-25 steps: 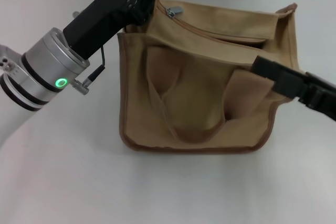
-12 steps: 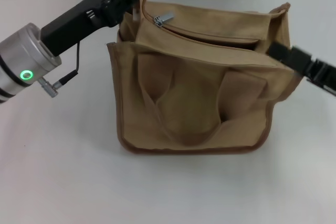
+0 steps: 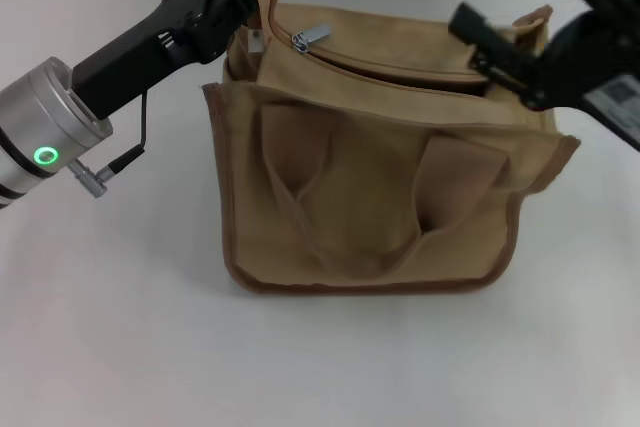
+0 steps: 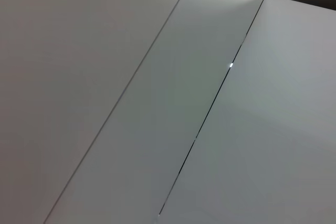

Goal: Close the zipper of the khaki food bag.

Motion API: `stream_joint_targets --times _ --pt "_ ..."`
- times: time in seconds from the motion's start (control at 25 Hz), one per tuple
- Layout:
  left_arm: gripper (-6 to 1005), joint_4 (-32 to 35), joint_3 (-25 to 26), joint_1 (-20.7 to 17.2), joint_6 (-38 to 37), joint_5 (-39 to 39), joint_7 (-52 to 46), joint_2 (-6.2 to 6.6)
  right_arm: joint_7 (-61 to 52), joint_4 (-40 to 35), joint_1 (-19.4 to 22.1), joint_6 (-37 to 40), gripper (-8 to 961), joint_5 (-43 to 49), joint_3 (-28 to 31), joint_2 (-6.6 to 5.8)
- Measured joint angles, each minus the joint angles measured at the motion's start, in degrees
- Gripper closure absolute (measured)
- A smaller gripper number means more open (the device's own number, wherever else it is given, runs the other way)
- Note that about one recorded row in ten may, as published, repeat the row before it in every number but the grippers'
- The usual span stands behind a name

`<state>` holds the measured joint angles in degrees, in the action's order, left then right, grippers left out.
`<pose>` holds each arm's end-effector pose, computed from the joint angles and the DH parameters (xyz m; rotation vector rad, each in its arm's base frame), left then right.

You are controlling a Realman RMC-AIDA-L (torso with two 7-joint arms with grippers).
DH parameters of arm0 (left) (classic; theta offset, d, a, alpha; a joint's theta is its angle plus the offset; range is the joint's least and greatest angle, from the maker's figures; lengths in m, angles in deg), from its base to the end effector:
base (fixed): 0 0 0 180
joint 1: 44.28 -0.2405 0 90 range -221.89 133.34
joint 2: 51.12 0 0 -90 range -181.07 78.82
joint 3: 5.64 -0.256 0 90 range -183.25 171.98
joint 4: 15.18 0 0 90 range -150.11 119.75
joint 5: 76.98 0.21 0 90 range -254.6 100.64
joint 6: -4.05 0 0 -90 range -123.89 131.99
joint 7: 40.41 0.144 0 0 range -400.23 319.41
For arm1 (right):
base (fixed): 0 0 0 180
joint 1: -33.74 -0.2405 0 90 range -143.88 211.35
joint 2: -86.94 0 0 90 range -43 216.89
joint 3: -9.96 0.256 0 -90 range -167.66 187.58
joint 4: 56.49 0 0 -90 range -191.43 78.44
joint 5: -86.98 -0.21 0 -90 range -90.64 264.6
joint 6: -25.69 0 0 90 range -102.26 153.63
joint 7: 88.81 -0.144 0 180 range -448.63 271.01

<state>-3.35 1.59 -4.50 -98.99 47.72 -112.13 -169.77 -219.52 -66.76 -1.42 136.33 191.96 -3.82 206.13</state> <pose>-0.2144 0.3342 0.0030 -2.3118 -0.7486 -1.6079 0.2123 0.3025 0.0041 1.5308 -1.5864 -1.4903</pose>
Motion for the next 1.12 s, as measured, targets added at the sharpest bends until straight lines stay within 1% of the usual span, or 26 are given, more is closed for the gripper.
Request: stream_joint_targets --times 0.12,0.24,0.36,0.56,0.68,1.0,1.12 --pt "947 -0.08 0.04 0.04 -0.41 -0.02 0.32 -0.05 -6.07 2.26 -0.63 -6.06 193 0.13 -0.17 0.08" --pt "946 0.12 0.07 0.34 -0.74 -0.03 0.38 -0.05 -6.99 4.83 -1.17 -11.37 194 -0.11 0.28 0.11" --pt "945 -0.13 0.03 0.76 -1.11 -0.05 0.79 -0.09 -7.06 6.18 -3.05 -14.92 195 -0.18 0.26 0.3" --pt "942 -0.21 0.04 1.06 -1.12 -0.07 1.25 -0.11 -6.18 8.84 -7.01 -16.88 196 0.24 -0.31 0.48" --pt "941 -0.23 0.07 1.14 -0.92 -0.07 1.76 -0.1 -5.1 9.78 -8.03 -17.56 197 0.51 -0.43 0.52" --pt "938 -0.24 0.36 1.09 -0.8 -0.07 2.58 -0.09 -4.39 10.56 -7.17 -18.33 199 1.21 -0.62 0.52" --pt "937 -0.23 0.4 1.26 -0.71 -0.07 2.57 -0.09 -4.3 10.58 -7.06 -18.75 200 1.23 -1.65 0.51"
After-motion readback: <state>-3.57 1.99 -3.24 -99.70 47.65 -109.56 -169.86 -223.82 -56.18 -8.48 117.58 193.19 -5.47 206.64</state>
